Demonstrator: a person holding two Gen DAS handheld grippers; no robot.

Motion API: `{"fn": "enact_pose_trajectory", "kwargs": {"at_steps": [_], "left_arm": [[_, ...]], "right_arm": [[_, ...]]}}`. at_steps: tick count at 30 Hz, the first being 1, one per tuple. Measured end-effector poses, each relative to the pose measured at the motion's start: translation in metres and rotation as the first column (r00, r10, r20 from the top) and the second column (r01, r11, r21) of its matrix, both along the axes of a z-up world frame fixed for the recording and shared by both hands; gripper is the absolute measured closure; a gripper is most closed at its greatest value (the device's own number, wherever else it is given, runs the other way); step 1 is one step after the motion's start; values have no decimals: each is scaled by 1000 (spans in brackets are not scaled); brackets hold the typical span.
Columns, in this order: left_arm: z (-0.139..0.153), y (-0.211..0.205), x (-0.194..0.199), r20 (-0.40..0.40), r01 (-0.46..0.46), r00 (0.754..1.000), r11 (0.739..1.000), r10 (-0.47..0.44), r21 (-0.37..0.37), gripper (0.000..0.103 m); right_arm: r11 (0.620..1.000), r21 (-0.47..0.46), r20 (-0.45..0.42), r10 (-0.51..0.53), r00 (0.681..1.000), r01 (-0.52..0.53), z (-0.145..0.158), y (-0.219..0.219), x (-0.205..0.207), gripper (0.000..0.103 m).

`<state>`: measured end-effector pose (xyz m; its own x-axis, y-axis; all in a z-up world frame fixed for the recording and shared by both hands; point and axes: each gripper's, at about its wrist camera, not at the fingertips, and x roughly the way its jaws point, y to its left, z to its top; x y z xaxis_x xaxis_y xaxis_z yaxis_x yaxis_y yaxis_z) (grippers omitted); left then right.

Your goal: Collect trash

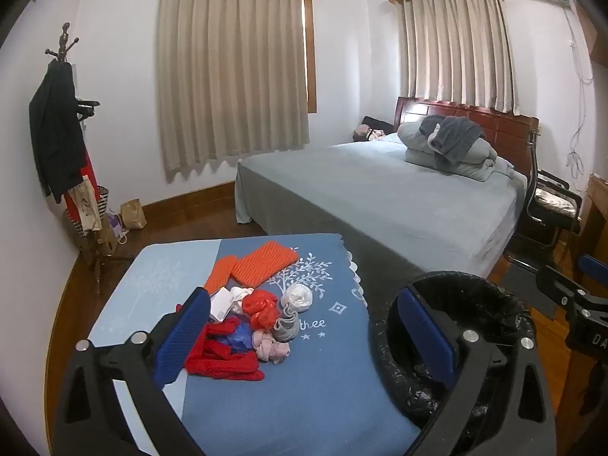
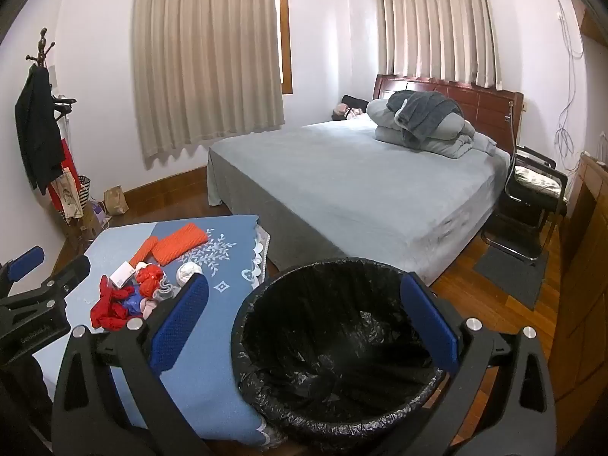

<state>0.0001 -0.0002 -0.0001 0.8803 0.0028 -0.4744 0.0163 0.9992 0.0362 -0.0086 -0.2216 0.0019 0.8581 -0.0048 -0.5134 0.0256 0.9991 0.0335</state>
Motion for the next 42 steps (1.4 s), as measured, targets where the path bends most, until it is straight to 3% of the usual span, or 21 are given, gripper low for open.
{"fn": "enact_pose_trajectory", "kwargs": {"at_steps": [42], "left_arm": [[0, 0, 0, 4, 0, 1000, 1000, 0, 6, 6]], "right_arm": [[1000, 5, -2, -1, 1000, 1, 0, 0, 0, 5]]}}
